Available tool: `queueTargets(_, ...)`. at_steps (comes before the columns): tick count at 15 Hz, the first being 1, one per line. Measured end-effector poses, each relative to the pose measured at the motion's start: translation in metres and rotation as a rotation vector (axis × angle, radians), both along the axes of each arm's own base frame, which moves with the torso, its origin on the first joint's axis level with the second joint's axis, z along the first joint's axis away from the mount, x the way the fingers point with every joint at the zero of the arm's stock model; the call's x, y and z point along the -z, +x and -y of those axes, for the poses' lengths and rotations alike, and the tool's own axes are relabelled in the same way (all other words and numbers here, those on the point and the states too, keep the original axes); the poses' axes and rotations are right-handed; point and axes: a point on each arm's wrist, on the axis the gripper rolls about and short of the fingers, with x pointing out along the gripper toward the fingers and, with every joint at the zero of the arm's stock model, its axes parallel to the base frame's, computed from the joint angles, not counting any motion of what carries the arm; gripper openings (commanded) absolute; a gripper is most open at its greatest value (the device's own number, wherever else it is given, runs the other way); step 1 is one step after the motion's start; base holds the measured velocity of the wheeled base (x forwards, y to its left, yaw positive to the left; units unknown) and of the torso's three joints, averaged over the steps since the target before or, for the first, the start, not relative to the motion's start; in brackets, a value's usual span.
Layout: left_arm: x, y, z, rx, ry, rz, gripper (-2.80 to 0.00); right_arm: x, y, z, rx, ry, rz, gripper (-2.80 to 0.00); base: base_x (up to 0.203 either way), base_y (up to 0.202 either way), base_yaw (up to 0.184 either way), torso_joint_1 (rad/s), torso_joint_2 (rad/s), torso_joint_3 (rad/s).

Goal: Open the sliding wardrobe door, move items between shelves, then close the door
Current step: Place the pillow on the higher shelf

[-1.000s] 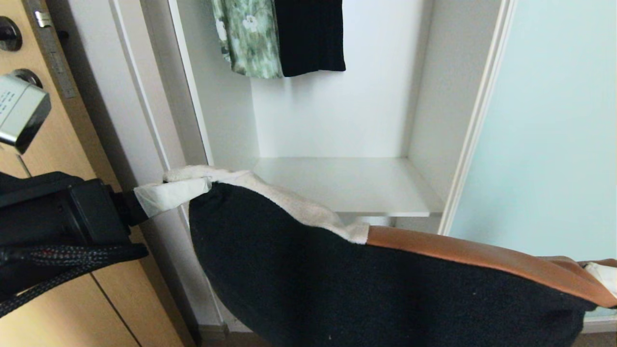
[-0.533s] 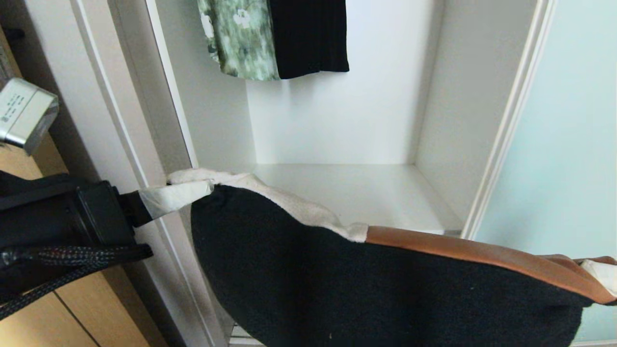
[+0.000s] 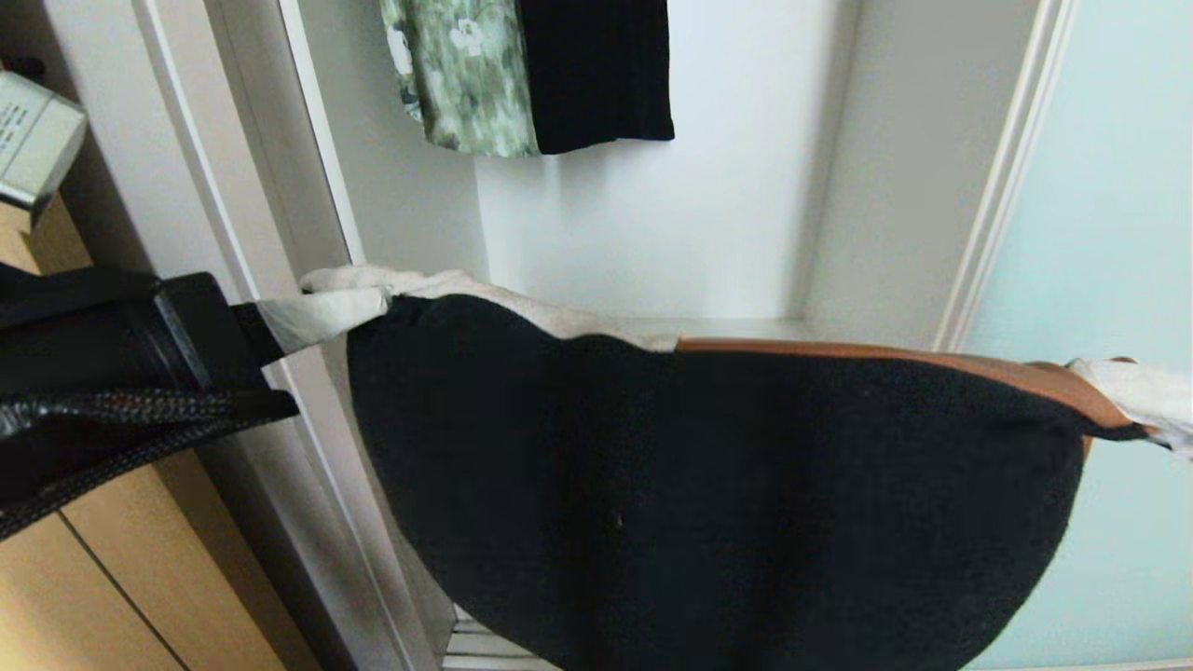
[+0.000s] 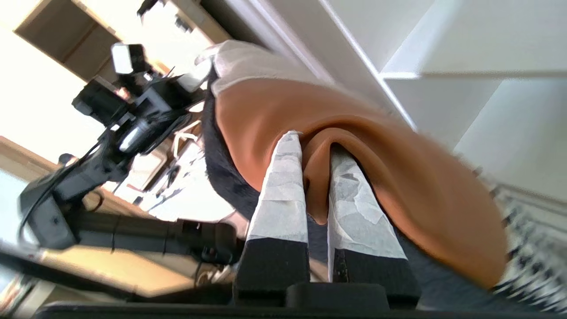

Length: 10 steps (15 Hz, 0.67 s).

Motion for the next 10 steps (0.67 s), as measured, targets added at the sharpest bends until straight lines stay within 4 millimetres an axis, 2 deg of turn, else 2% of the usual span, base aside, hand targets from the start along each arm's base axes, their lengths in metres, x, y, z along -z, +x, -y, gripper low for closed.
queueTargets(5, -0.02, 0.032, 0.0, -0.101, 0.001, -0.012, -2.8, -0.041, 0.047, -0.009, 0.042, 0.005, 0.06, -2.8, 0.0, 0.0, 0.0, 0.0, 0.0, 0.0)
queueTargets(10, -0.043, 0.087, -0.006, -0.199, -0.017, 0.03, -2.8, -0.076, 0.117, -0.023, 0.071, 0.037, 0.168, -2.8, 0.0, 0.0, 0.0, 0.0, 0.0, 0.0)
